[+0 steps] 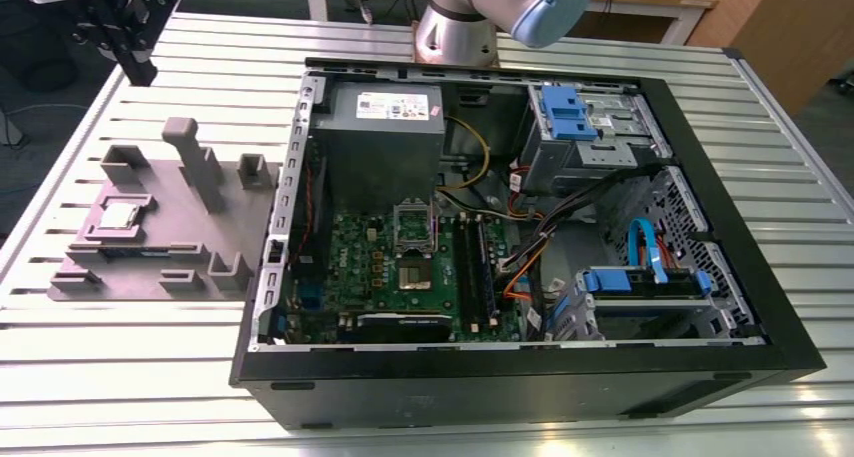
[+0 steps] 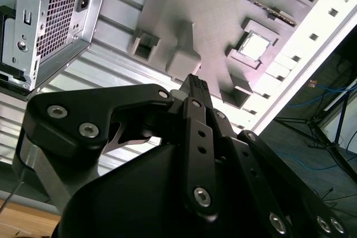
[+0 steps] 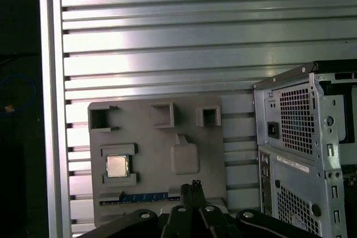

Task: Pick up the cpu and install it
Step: 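Reach for the cpu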

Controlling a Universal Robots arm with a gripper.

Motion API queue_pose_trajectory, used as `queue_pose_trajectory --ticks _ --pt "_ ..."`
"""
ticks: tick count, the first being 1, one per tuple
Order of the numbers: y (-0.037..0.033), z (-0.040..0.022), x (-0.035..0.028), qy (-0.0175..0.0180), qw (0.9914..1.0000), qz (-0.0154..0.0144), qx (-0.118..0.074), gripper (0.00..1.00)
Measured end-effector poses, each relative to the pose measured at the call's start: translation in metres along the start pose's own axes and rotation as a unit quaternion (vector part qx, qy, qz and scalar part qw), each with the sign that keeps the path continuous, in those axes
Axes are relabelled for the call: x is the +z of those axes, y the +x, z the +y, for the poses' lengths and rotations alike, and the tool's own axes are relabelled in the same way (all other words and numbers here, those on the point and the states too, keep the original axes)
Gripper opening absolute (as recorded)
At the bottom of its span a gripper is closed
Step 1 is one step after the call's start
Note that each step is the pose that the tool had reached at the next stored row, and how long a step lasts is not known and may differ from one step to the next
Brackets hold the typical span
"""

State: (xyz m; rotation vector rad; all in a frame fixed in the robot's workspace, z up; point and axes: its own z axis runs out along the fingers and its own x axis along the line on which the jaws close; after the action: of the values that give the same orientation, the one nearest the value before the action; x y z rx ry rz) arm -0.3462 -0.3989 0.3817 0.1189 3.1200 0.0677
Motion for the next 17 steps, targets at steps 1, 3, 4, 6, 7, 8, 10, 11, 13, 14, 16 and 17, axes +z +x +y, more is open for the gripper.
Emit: queue_pose_trajectory --ticks 1,3,4,6,7,8,10,11,13,14,16,17 --pt "0.0002 0.0 0.0 0.0 1.0 0.0 0.0 0.11" --pt "0.0006 0.0 0.0002 0.0 1.0 0.0 0.0 0.11" --pt "0.0008 -0.0001 0.0002 0.0 1.0 0.0 0.0 0.11" --pt "0.0012 -0.0001 0.0003 0.0 1.0 0.0001 0.0 0.11" --pt "0.0015 -0.0001 0.0003 0.0 1.0 0.0002 0.0 0.11" --pt "0.0017 -0.0001 0.0004 0.0 1.0 0.0002 0.0 0.11" --pt "0.002 -0.0002 0.0005 0.0001 1.0 0.0003 0.0 0.11" --pt "0.0022 -0.0002 0.0005 0.0001 1.0 0.0003 0.0 0.11" --pt "0.0025 -0.0002 0.0006 0.0 1.0 0.0004 0.0 0.11" --pt "0.0026 -0.0002 0.0007 0.0001 1.0 0.0004 0.0 0.11" --pt "0.0031 -0.0003 0.0008 0.0001 1.0 0.0005 0.0 0.11" --pt "0.0033 -0.0003 0.0008 0.0001 1.0 0.0005 0.0 0.11"
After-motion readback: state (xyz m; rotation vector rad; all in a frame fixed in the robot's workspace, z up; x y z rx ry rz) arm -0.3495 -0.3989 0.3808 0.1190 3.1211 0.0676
